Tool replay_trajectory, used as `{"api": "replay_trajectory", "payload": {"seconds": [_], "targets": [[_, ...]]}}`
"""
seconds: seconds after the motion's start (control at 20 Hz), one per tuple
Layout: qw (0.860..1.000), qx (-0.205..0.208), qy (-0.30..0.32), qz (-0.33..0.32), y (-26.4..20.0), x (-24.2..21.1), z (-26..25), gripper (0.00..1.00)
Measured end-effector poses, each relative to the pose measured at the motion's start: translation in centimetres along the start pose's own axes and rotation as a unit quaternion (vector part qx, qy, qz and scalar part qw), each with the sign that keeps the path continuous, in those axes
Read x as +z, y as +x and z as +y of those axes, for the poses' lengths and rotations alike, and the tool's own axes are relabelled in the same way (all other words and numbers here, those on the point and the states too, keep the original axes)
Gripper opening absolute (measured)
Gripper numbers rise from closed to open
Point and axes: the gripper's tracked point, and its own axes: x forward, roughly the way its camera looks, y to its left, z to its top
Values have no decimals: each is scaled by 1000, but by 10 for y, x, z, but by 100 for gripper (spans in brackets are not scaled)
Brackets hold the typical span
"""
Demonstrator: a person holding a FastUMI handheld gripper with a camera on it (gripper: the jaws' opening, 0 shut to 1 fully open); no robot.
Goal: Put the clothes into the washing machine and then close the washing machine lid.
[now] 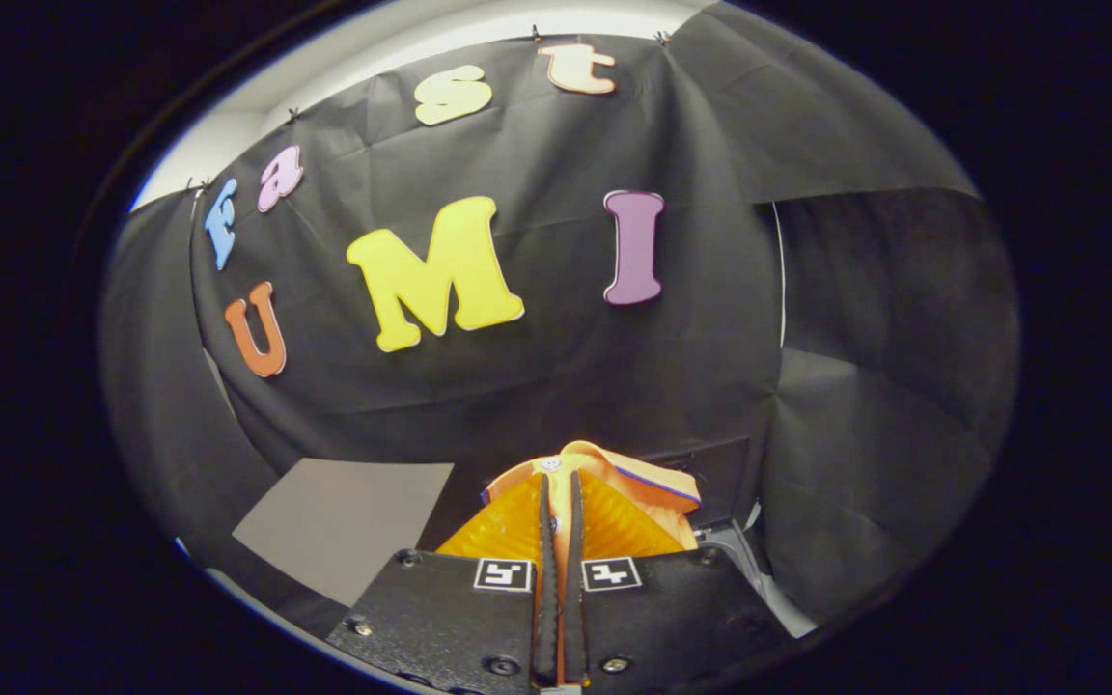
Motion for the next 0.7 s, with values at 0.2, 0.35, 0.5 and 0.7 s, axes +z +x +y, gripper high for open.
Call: {"api": "replay_trajectory", "payload": {"seconds": [0.2, 0.35, 0.5, 0.7], "targets": [[999, 13, 2, 30, 27, -28, -11, 6], [998, 20, 4, 53, 44, -48, -17, 6], [996, 18, 4, 86, 68, -76, -25, 6], [992, 13, 11, 129, 93, -112, -46, 6]]}}
